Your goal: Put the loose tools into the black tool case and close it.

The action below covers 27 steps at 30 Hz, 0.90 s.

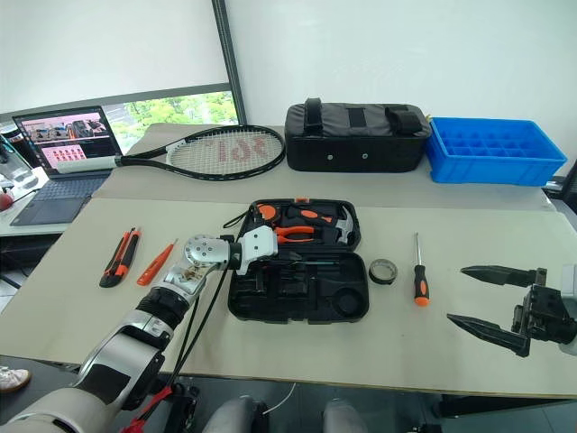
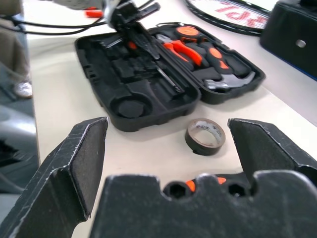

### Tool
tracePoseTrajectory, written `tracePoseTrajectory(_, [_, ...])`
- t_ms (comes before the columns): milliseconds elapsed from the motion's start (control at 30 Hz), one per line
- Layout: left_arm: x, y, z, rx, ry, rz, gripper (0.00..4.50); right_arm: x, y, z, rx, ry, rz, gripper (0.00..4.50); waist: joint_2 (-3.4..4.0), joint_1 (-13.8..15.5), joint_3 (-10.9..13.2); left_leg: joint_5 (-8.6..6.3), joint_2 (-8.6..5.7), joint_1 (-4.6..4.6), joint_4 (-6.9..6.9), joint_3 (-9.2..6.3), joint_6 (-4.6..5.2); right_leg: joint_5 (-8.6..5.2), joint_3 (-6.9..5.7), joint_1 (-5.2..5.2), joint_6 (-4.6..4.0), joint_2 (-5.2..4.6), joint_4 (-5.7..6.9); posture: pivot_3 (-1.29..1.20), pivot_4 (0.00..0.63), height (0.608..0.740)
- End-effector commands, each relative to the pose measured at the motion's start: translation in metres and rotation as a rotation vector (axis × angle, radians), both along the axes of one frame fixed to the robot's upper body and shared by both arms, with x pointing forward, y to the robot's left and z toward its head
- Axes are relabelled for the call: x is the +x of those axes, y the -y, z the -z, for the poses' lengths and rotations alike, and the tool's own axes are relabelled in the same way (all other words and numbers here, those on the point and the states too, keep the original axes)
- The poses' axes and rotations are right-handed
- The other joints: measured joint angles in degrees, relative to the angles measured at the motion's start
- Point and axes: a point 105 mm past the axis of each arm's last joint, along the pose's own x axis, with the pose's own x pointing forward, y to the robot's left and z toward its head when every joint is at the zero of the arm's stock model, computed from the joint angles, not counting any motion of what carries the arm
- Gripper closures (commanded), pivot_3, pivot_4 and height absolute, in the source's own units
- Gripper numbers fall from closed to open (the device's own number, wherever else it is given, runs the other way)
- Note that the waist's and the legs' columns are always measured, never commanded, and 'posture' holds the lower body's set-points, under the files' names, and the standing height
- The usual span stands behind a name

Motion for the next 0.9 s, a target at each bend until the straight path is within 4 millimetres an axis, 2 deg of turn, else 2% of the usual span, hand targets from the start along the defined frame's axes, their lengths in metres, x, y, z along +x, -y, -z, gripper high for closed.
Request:
tracePoseTrajectory(33, [0.004,-0.015,-0.032,-0.163,-0.050,-0.055,4.48,0.017,-0.019,0.002,0.045,0.002,0.123,0.00,0.00,-0.3,0.0,0.00,0.01,-0.03,0.00,-0.01,0.00,0.00,0.00,-0.09,0.00,0.00,0.04,0.00,0.150,0.708])
tracePoseTrajectory(100, [-0.003,-0.023,-0.057,-0.238,-0.039,-0.030,4.48,0.026,-0.024,0.010,0.043,-0.015,0.213,0.00,0.00,-0.7,0.0,0.02,0.01,-0.40,0.03,-0.03,-0.03,0.00,0.05,-0.71,-0.03,0.05,0.35,0.00,0.150,0.708])
tracePoseTrajectory(133, [-0.009,-0.026,-0.066,-0.265,-0.040,-0.005,4.24,0.030,-0.025,0.014,0.020,-0.015,0.251,0.00,0.00,-0.8,0.0,0.09,0.00,-0.69,0.01,-0.04,0.00,0.02,0.08,-1.02,-0.07,0.07,0.44,0.00,0.150,0.708])
tracePoseTrajectory(200, [-0.027,-0.036,-0.084,-0.292,-0.062,0.070,3.77,0.036,-0.030,0.021,0.026,-0.022,0.316,0.00,0.03,-0.9,0.0,0.09,0.00,-0.68,-0.01,-0.12,0.00,0.09,0.06,-1.04,-0.23,0.10,0.53,0.00,0.150,0.708])
tracePoseTrajectory(333, [-0.063,-0.061,-0.112,-0.234,-0.103,0.156,2.26,0.052,-0.031,0.042,-0.014,-0.058,0.525,0.00,0.10,-1.0,0.0,0.08,0.00,-0.65,-0.18,-0.13,0.01,0.05,0.06,-1.02,-0.43,0.10,0.47,0.00,0.150,0.708])
tracePoseTrajectory(467, [-0.084,-0.076,-0.123,-0.148,-0.145,0.169,0.70,0.054,-0.033,0.055,-0.025,-0.134,0.629,0.00,0.09,-0.7,0.0,0.08,-0.05,-0.67,-0.17,-0.19,0.01,-0.01,0.05,-0.99,-0.44,0.06,0.43,0.00,0.150,0.708])
tracePoseTrajectory(533, [-0.093,-0.085,-0.126,-0.079,-0.169,0.168,0.08,0.054,-0.033,0.063,-0.032,-0.191,0.671,0.00,0.07,-0.7,0.0,0.08,-0.07,-0.67,-0.13,-0.22,0.01,-0.13,0.06,-0.97,-0.24,0.04,0.42,0.00,0.150,0.708])
tracePoseTrajectory(700, [-0.104,-0.094,-0.134,-0.015,-0.170,0.157,0.08,0.058,-0.023,0.070,-0.068,-0.246,0.765,0.00,-0.04,-1.0,0.1,0.08,-0.06,-0.64,-0.14,-0.25,0.01,-0.21,0.05,-0.98,-0.18,0.06,0.43,0.00,0.150,0.708])
tracePoseTrajectory(733, [-0.105,-0.095,-0.135,-0.015,-0.170,0.157,0.00,0.058,-0.022,0.070,-0.070,-0.250,0.767,0.53,-0.05,-1.0,0.1,0.07,-0.04,-0.64,-0.16,-0.25,0.01,-0.21,0.04,-0.99,-0.19,0.07,0.43,0.00,0.150,0.708])
tracePoseTrajectory(800, [-0.106,-0.095,-0.137,-0.008,-0.161,0.151,0.00,0.058,-0.020,0.071,-0.078,-0.261,0.785,1.04,-0.08,-1.0,0.1,0.07,-0.04,-0.64,-0.17,-0.26,0.02,-0.23,0.03,-0.99,-0.20,0.08,0.42,0.00,0.150,0.708])
tracePoseTrajectory(900, [-0.107,-0.096,-0.140,-0.002,-0.153,0.143,0.00,0.058,-0.015,0.071,-0.082,-0.267,0.807,2.06,-0.12,-1.1,0.1,0.07,-0.04,-0.65,-0.18,-0.27,0.02,-0.23,0.03,-1.00,-0.19,0.08,0.42,0.00,0.150,0.708])
